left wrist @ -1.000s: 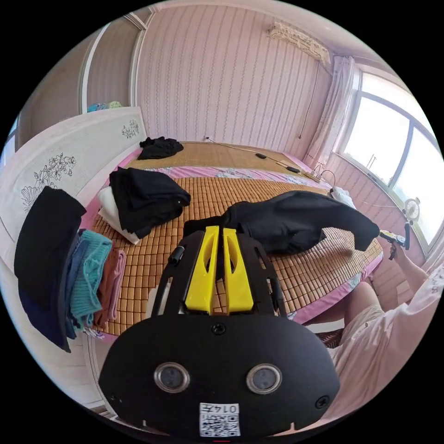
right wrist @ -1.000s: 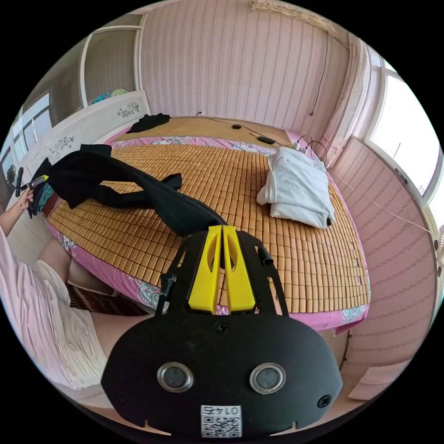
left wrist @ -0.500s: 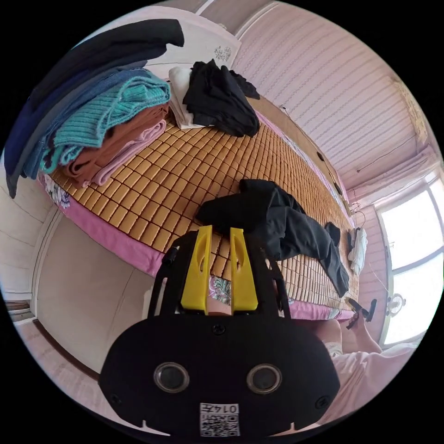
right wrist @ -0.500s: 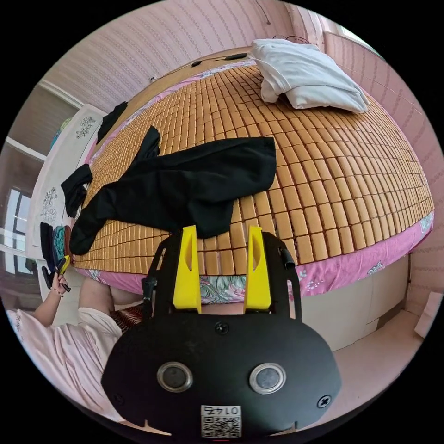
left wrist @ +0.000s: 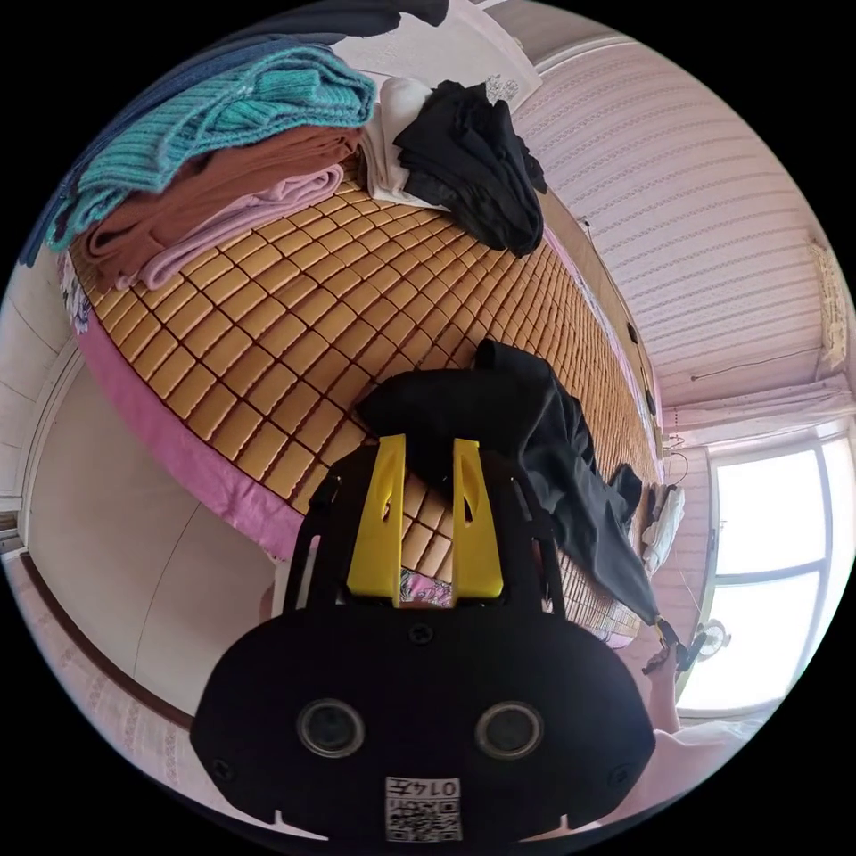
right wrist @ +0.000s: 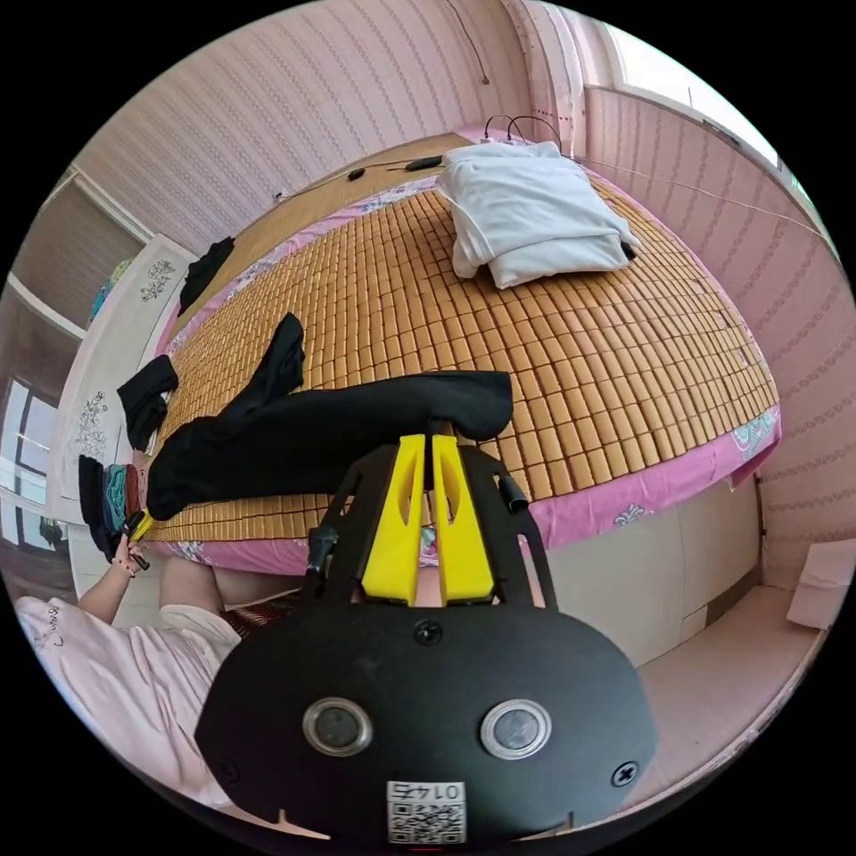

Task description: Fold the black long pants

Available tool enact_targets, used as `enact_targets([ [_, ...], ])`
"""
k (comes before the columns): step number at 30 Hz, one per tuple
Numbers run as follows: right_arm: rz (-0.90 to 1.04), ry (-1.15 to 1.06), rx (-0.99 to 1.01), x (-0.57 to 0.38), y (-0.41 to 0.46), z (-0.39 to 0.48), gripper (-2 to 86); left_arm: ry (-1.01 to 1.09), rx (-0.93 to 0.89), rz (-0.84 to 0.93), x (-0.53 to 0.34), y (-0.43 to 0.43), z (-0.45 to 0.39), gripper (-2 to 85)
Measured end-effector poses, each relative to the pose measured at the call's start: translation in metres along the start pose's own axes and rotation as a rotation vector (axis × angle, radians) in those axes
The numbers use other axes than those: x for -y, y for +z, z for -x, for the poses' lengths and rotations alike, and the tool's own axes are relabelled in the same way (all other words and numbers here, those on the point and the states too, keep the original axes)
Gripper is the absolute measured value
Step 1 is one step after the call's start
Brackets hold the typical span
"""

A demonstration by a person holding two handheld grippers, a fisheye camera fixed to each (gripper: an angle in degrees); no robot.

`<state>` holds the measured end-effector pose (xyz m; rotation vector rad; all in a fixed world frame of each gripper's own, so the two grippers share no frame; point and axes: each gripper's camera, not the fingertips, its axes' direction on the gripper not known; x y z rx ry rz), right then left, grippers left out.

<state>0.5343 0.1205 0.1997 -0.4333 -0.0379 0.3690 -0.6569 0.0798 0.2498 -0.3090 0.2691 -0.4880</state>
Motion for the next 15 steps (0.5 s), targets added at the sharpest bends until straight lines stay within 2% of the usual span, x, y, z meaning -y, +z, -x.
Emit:
enact_targets([
  [2,0.077,0.022,-0.097,0.003,0.010,-0.011,4.5,0.036,0.007,0.010,0.000,-0.002,0.001,8.4],
  [6,-0.045,-0.001,-0.180,0.029,0.009,0.010,7.3,0.113,0.049,-0.009,0.011,-0.013,-0.003,8.1],
  [9,-0.106,-0.092,-0.087,0.067,0.026,0.054,7.8,0.172,0.076,-0.028,0.029,-0.013,-0.016,7.6],
  [15,-0.042,-0.208,0.232,0.150,0.096,0.157,14.0,0.286,0.158,0.088,0.071,0.047,-0.065,11.2],
])
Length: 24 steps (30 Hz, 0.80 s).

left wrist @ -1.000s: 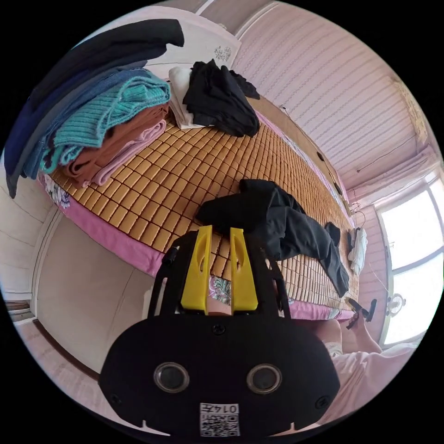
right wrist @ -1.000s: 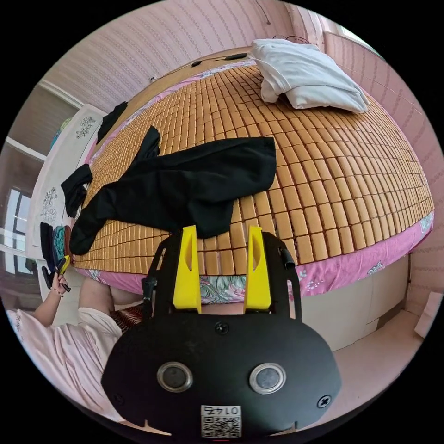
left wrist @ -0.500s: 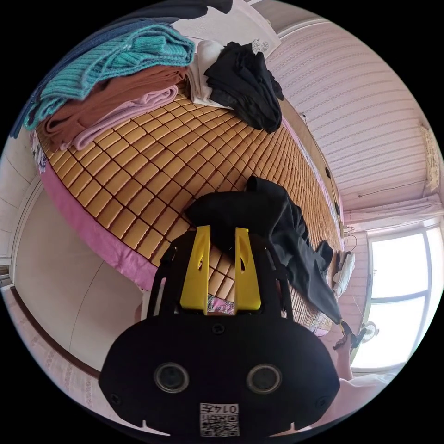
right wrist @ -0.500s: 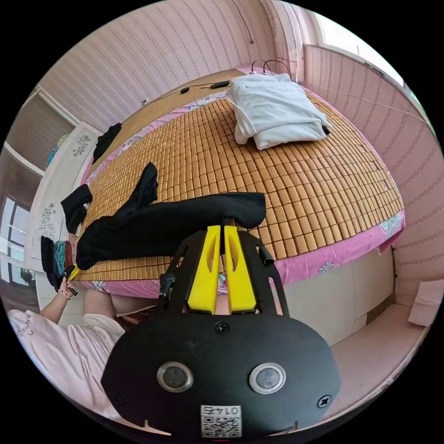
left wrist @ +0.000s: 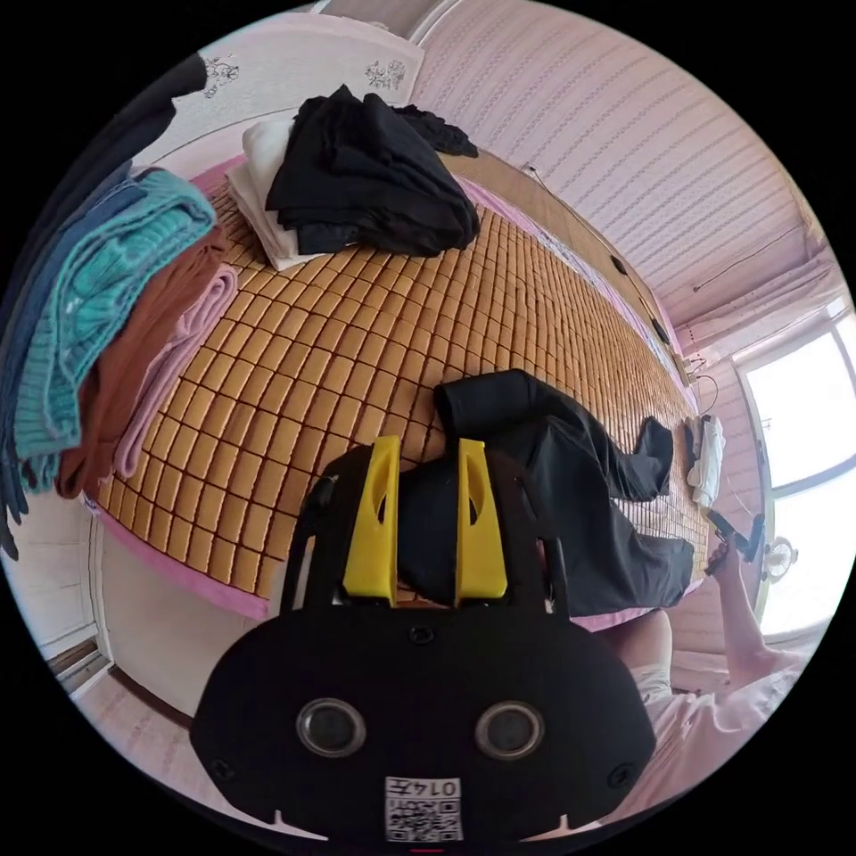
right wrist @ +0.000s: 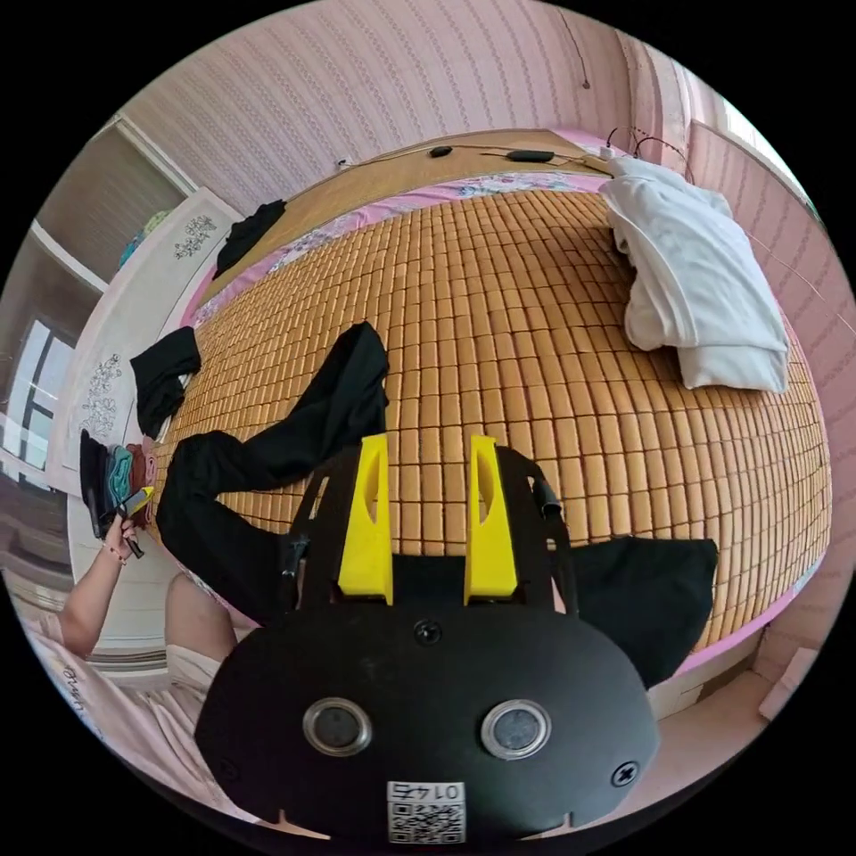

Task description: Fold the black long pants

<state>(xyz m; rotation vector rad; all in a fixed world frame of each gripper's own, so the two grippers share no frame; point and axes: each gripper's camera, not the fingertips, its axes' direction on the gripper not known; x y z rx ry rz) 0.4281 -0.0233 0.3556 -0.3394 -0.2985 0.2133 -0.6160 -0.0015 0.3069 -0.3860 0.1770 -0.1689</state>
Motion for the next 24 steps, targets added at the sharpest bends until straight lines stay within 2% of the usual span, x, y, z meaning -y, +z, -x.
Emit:
enact_targets([
  [5,0.111,0.005,0.023,0.037,0.056,0.023,13.9,0.019,0.015,0.136,0.020,0.050,-0.030,10.9],
  [8,0.129,0.055,0.023,0.034,0.065,0.016,4.8,0.076,0.042,0.133,0.012,0.060,-0.042,7.6],
  [11,0.008,0.090,0.176,0.022,0.038,0.001,2.2,0.073,0.045,0.132,0.007,0.061,-0.042,2.8],
  [13,-0.280,0.030,0.171,0.002,-0.023,0.006,1.7,0.070,0.026,0.098,0.001,0.056,-0.041,-0.2],
  [16,-0.501,-0.100,0.203,-0.018,-0.091,0.028,1.9,0.105,0.003,-0.046,-0.016,0.029,-0.044,-0.8],
  [18,-0.545,-0.145,0.168,-0.023,-0.112,0.036,2.5,0.125,-0.013,-0.108,-0.028,0.011,-0.046,-0.9],
  [21,-0.486,-0.160,0.055,-0.016,-0.102,0.026,4.8,0.191,0.022,-0.141,-0.040,-0.007,-0.051,-1.0],
  [24,-0.350,-0.049,0.114,-0.012,-0.077,-0.002,9.5,0.177,0.045,-0.140,-0.040,-0.008,-0.048,-1.0],
])
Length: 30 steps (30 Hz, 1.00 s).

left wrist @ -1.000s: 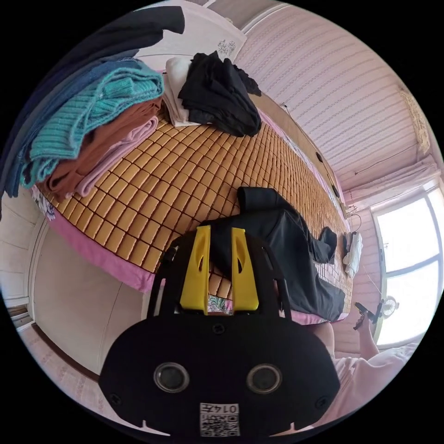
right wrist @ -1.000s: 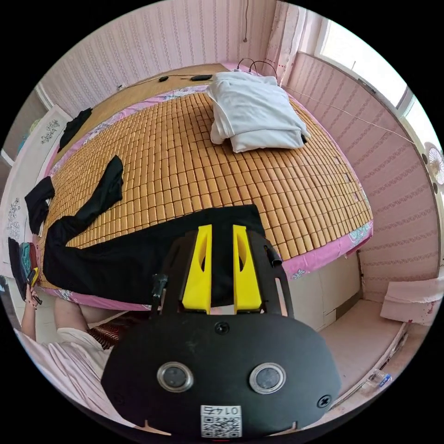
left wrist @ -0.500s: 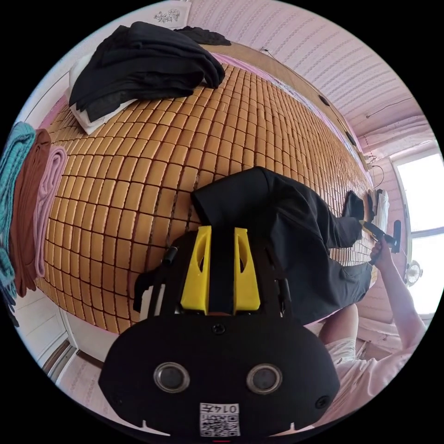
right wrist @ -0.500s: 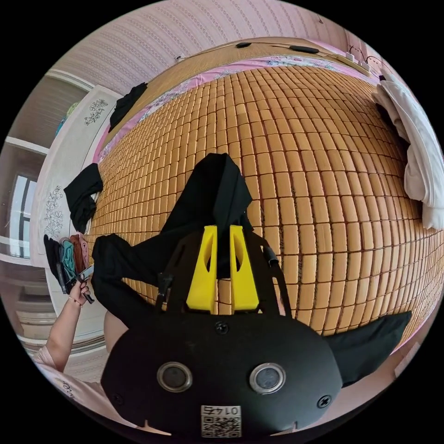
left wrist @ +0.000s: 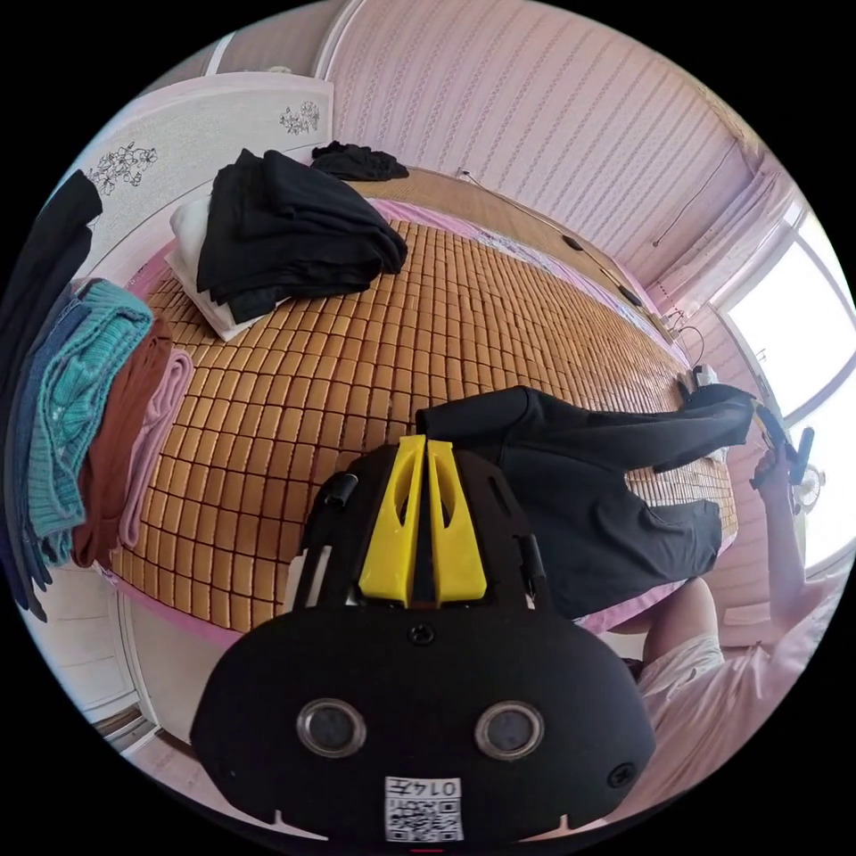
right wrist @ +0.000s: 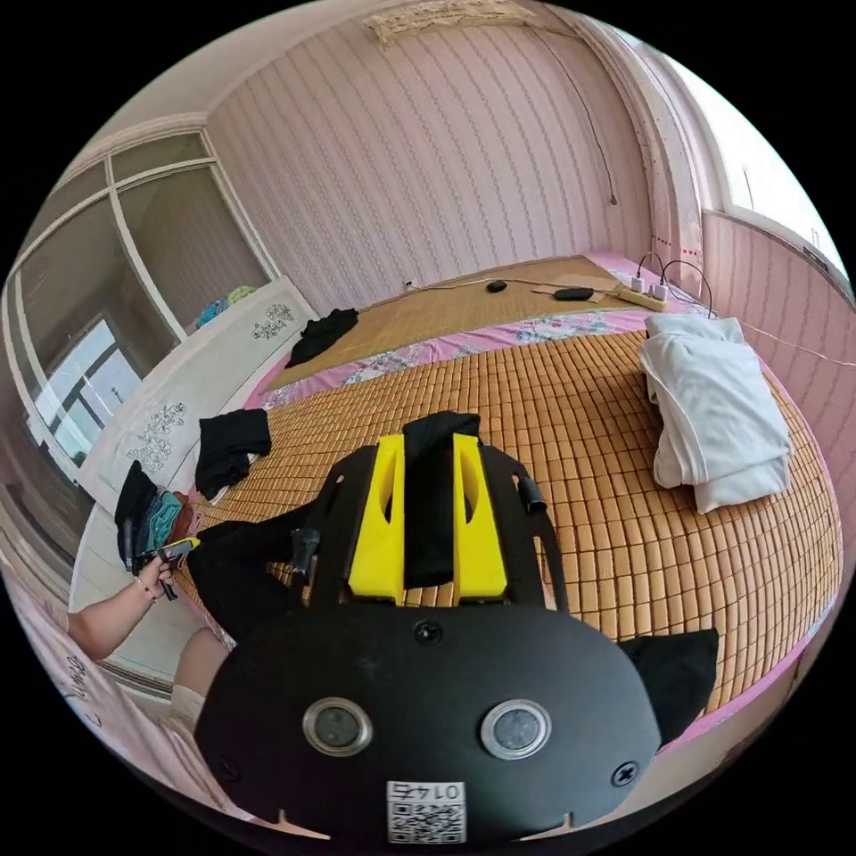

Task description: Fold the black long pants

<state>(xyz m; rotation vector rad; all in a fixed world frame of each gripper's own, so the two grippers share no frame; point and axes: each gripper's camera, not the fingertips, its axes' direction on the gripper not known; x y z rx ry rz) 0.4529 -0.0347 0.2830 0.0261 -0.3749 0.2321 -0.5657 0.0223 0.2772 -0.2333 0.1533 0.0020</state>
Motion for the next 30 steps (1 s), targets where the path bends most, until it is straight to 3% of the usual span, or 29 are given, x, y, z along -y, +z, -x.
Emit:
enact_targets([
  [5,0.031,0.050,-0.087,-0.028,0.010,-0.023,9.8,-0.045,0.035,0.030,-0.010,0.001,0.011,-1.0],
  [9,0.179,0.105,-0.179,-0.037,0.047,-0.043,12.3,-0.080,0.035,0.035,-0.017,-0.001,0.020,-1.0],
  [14,0.286,0.172,-0.249,-0.026,0.106,-0.054,15.8,-0.162,0.054,-0.059,-0.015,-0.029,0.033,-1.0],
  [16,0.390,0.228,-0.196,-0.024,0.138,-0.059,13.5,-0.158,0.081,-0.045,-0.015,-0.033,0.034,-1.0],
  [19,0.362,0.280,-0.338,-0.024,0.139,-0.058,4.9,-0.146,0.090,-0.047,-0.018,-0.037,0.032,-1.0],
  [20,0.366,0.301,-0.310,-0.023,0.137,-0.061,3.1,-0.145,0.086,-0.051,-0.018,-0.038,0.032,-1.0],
  [22,0.296,0.360,0.023,-0.017,0.119,-0.074,0.2,-0.149,0.060,-0.073,-0.020,-0.042,0.030,-1.0],
  [24,0.244,0.384,0.150,-0.012,0.102,-0.079,-0.4,-0.149,0.032,-0.094,-0.021,-0.046,0.027,-1.0],
  [27,0.167,0.298,0.221,0.004,0.072,-0.070,-0.7,-0.119,0.005,-0.132,-0.023,-0.054,0.021,-1.0],
  [30,0.182,0.128,0.076,0.023,0.053,-0.040,-0.8,-0.105,0.014,-0.140,-0.025,-0.059,0.020,-1.0],
])
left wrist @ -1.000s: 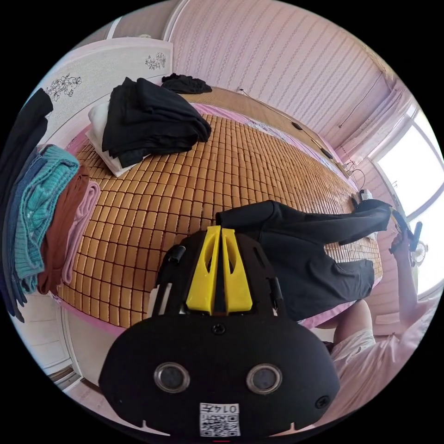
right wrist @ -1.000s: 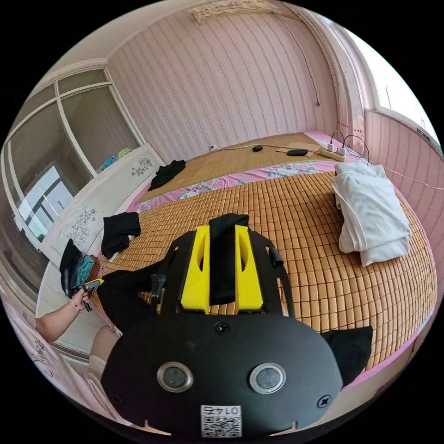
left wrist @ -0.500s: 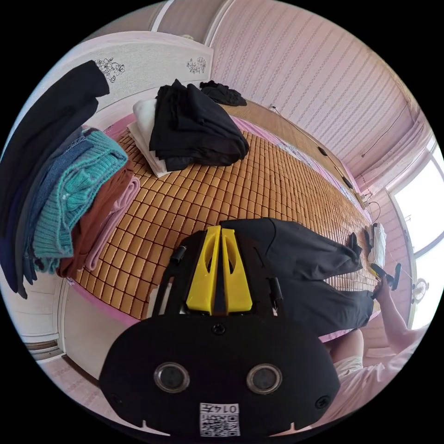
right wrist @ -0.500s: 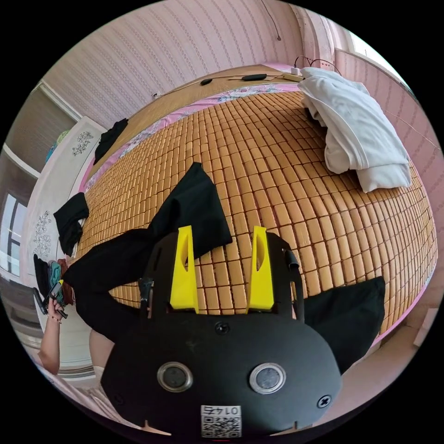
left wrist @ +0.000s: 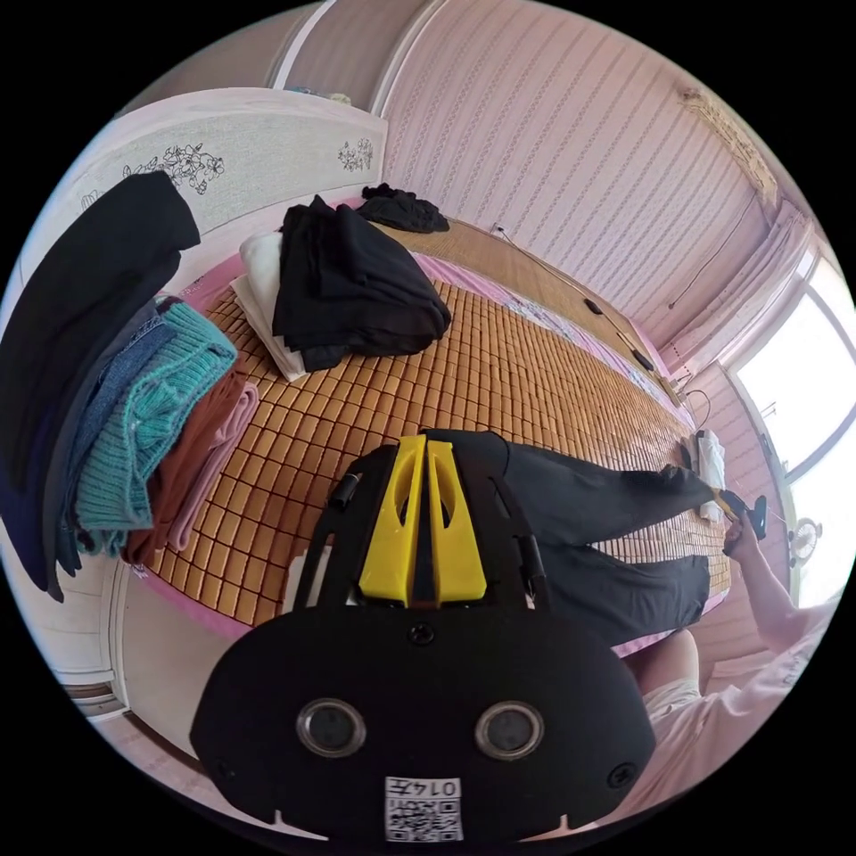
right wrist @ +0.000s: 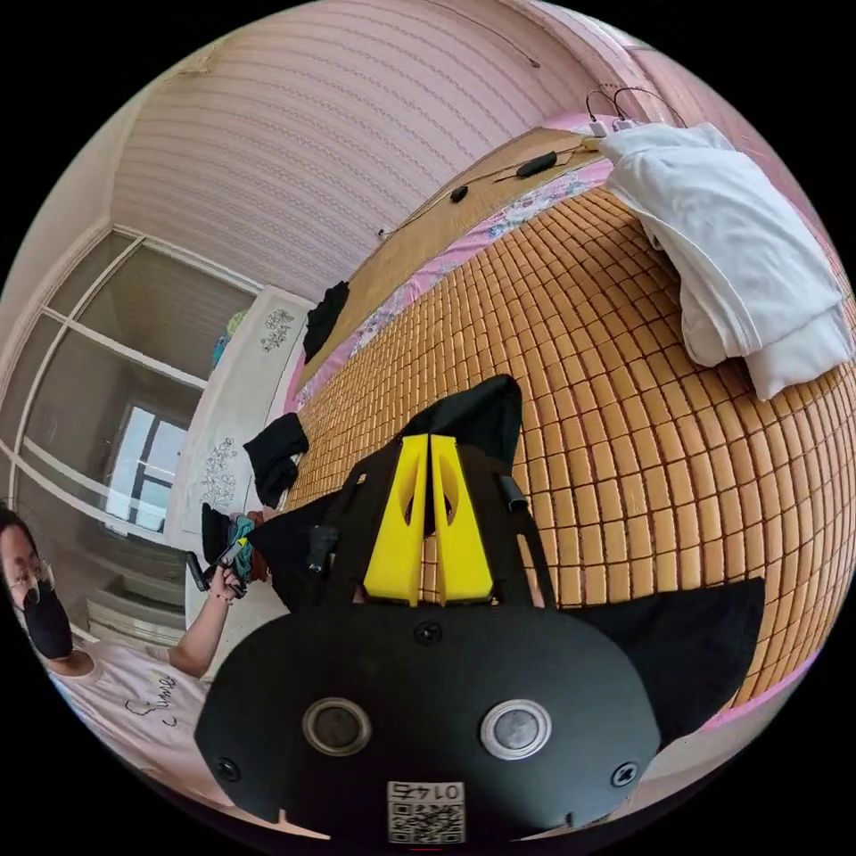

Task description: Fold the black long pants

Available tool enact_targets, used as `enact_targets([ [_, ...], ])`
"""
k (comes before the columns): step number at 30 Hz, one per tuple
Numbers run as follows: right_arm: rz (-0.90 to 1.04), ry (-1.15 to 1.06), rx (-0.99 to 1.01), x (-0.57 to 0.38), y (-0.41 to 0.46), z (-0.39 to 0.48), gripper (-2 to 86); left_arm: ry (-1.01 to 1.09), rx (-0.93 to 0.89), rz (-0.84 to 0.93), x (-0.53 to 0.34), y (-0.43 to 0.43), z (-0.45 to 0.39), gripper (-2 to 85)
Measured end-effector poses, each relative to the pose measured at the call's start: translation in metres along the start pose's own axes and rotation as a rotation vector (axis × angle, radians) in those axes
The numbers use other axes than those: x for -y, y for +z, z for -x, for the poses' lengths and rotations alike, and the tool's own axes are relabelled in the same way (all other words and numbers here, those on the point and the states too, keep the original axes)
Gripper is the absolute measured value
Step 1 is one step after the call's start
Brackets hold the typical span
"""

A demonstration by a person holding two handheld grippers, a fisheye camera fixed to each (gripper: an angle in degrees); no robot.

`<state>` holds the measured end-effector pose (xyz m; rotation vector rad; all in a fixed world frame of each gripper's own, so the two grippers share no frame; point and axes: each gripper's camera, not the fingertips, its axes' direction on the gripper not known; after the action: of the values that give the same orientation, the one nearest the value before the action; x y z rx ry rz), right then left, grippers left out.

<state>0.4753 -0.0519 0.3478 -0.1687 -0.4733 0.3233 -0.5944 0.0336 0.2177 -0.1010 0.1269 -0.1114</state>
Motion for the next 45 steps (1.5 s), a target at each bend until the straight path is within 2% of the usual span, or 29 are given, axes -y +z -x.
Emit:
enact_targets([
  [5,-0.165,-0.240,-0.021,0.010,-0.039,0.070,-0.5,0.000,-0.051,-0.012,0.000,-0.007,0.000,-1.0],
  [8,-0.013,-0.322,-0.090,0.005,-0.006,0.097,0.5,0.041,0.031,0.017,0.000,-0.003,-0.001,-1.0],
  [10,0.092,-0.270,-0.250,-0.005,0.031,0.086,3.6,-0.010,0.049,0.044,-0.002,0.005,0.014,-1.0],
  [14,0.146,-0.048,-0.221,-0.018,0.066,0.046,6.9,-0.065,0.102,0.105,-0.007,0.022,0.031,-1.0],
  [16,0.190,0.060,-0.272,-0.025,0.093,0.030,8.9,-0.074,0.114,0.119,-0.009,0.027,0.036,-1.0],
  [20,0.323,0.087,-0.385,-0.033,0.146,0.027,10.8,-0.093,0.121,0.130,-0.009,0.035,0.041,-1.0],
  [22,0.286,0.070,-0.463,-0.033,0.160,0.039,7.2,-0.111,0.131,0.140,-0.008,0.041,0.044,-1.0],
  [26,0.359,0.010,-0.486,-0.011,0.169,0.050,2.1,-0.137,0.123,0.137,-0.003,0.050,0.049,-1.0],
  [28,0.269,-0.029,-0.598,0.018,0.143,0.058,1.5,-0.149,0.123,0.140,0.006,0.055,0.054,-1.0],
  [30,0.192,-0.058,-0.601,0.042,0.116,0.064,1.6,-0.161,0.101,0.105,0.011,0.053,0.058,-1.0],
  [33,0.176,-0.069,-0.527,0.073,0.093,0.063,2.9,-0.151,0.039,0.064,0.015,0.052,0.063,-0.9],
  [38,0.244,0.080,-0.552,0.078,0.116,0.058,10.0,-0.133,0.011,0.109,0.005,0.068,0.065,0.2],
  [41,0.286,-0.013,-0.577,0.068,0.160,0.091,10.6,-0.128,-0.006,0.110,-0.012,0.062,0.074,3.9],
  [45,0.426,-0.297,-0.544,0.061,0.260,0.178,10.6,-0.103,-0.013,0.121,-0.057,0.037,0.088,5.2],
])
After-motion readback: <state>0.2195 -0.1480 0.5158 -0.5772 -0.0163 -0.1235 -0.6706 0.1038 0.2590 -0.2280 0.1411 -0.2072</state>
